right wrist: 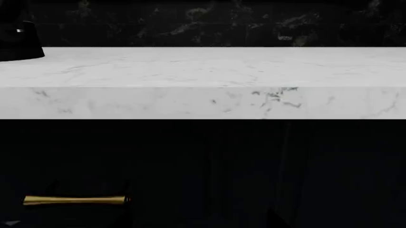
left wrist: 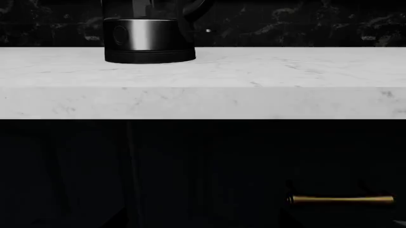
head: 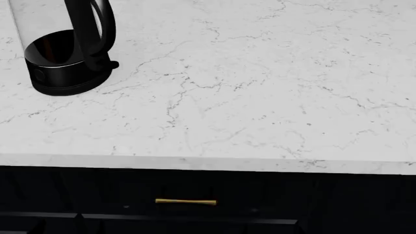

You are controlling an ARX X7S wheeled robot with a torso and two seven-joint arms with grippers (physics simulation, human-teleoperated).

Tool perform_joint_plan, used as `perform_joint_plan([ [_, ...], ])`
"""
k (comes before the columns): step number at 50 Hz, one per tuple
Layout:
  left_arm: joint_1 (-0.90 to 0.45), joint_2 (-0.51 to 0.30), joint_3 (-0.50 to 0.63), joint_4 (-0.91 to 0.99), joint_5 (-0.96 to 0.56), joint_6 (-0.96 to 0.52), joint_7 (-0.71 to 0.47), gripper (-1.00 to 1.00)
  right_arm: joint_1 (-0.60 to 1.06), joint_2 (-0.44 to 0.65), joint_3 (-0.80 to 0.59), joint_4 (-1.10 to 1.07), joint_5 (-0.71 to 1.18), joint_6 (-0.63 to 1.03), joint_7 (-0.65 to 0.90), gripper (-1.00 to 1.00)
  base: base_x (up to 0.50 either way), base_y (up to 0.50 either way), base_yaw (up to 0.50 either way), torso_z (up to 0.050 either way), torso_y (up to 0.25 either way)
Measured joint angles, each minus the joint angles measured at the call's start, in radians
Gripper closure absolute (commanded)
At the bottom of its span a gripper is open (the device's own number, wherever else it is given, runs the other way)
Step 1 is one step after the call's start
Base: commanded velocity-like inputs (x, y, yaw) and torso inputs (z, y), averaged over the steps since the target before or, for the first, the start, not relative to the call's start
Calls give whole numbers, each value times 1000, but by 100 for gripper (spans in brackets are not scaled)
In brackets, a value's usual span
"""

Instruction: Press the button to open the lid of the electric kettle.

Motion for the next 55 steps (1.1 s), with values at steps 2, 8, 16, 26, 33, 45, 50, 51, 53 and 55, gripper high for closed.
perform_joint_plan([
  [2, 5, -3, 10, 1, 13, 7, -15, -100, -8, 3, 5, -8, 15, 1, 6, -100, 0, 0, 0, 0, 0],
  [8, 5, -18, 23, 1, -17, 8, -10, -100, -3, 17, -15, -4, 27, 3, 24, -100, 0, 0, 0, 21, 0],
  [16, 9, -39, 41, 13, -33, 25, -10, -100, 2, 32, -36, -8, 43, -1, 41, -100, 0, 0, 0, 7, 0],
  [26, 10, -60, 60, 20, -48, 35, -24, -100, 0, 54, -59, -17, 58, -19, 58, -100, 0, 0, 0, -12, 0],
  [33, 11, -83, 62, 123, -62, -23, -35, -100, -7, 76, -58, -144, 74, 37, 83, -100, 0, 0, 0, -12, 0],
  [45, -71, -140, -8, 462, -85, -244, -75, -100, 100, 142, 21, -567, 167, 355, 137, -100, 0, 0, 0, -12, 0],
  [50, -110, -162, -42, 564, -90, -324, -95, -100, 148, 166, 57, -677, 204, 454, 152, -100, 0, 0, 0, -12, 0],
  [51, -116, -165, -49, 580, -91, -336, -99, -100, 157, 170, 62, -694, 210, 471, 155, -100, 0, 0, 0, -12, 0],
  [53, -126, -172, -60, 608, -93, -356, -105, -100, 171, 179, 70, -723, 219, 499, 159, -100, 0, 0, 0, -12, 0],
  [55, -132, -177, -69, 630, -95, -370, -110, -100, 183, 186, 73, -745, 226, 522, 162, -100, 0, 0, 0, -12, 0],
])
